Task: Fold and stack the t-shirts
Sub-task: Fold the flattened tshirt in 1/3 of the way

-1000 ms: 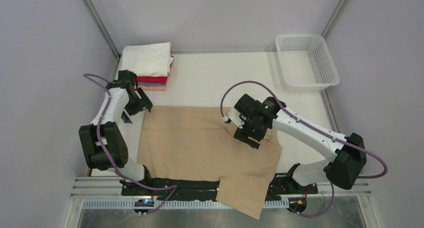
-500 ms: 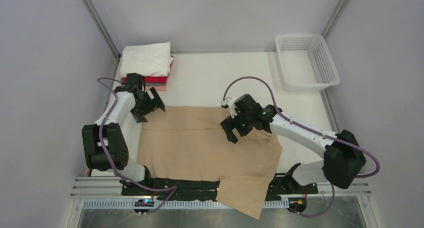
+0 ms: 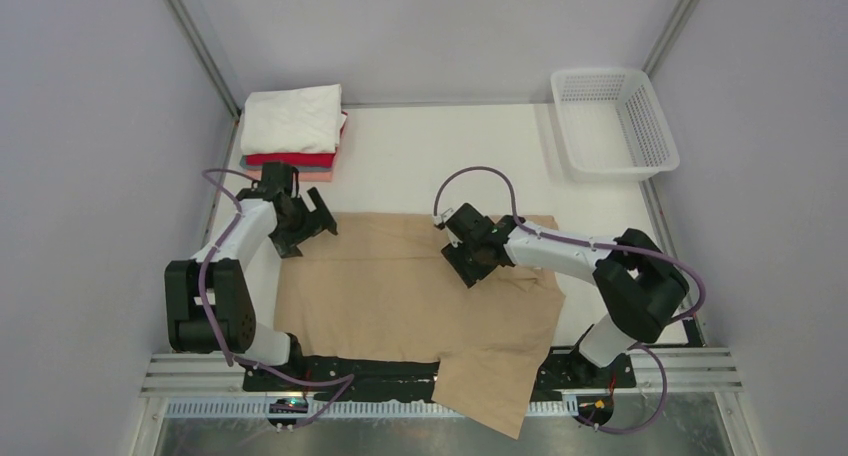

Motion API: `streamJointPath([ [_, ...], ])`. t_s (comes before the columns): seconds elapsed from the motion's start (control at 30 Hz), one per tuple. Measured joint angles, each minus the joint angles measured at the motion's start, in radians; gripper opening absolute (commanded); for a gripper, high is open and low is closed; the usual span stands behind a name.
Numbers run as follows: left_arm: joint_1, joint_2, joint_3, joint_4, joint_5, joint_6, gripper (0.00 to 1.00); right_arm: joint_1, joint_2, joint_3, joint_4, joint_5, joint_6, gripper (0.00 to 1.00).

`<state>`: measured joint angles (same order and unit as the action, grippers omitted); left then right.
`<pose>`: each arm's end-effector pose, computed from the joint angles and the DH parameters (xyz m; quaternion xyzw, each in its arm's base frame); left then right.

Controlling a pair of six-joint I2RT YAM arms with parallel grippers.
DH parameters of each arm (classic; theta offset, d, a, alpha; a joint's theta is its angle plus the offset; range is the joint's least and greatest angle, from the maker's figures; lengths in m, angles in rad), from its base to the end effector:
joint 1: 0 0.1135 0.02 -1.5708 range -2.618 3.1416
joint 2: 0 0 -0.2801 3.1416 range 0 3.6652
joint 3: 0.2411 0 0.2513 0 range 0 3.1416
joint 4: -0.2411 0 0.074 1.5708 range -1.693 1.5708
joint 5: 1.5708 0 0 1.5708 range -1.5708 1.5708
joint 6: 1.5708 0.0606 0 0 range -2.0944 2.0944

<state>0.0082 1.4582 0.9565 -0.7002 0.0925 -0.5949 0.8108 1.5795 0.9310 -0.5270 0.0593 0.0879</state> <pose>0.2798 -0.0033 0.2018 -0.2835 0.9402 -0.0965 0.1622 0.2127 0.2186 0.1699 -0.3411 0.9188 0.0591 0.1894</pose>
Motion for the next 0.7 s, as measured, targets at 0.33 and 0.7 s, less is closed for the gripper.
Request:
streamJointPath([
  [0.33, 0.0, -0.001, -0.005, 0.003, -0.017, 0.0, 1.0, 0.013, 0.043, -0.009, 0.009, 0.056, 0.01, 0.29],
  [0.7, 0.0, -0.001, -0.005, 0.008, -0.021, 0.001, 1.0, 0.016, 0.043, 0.012, -0.027, 0.053, 0.019, 0.31],
])
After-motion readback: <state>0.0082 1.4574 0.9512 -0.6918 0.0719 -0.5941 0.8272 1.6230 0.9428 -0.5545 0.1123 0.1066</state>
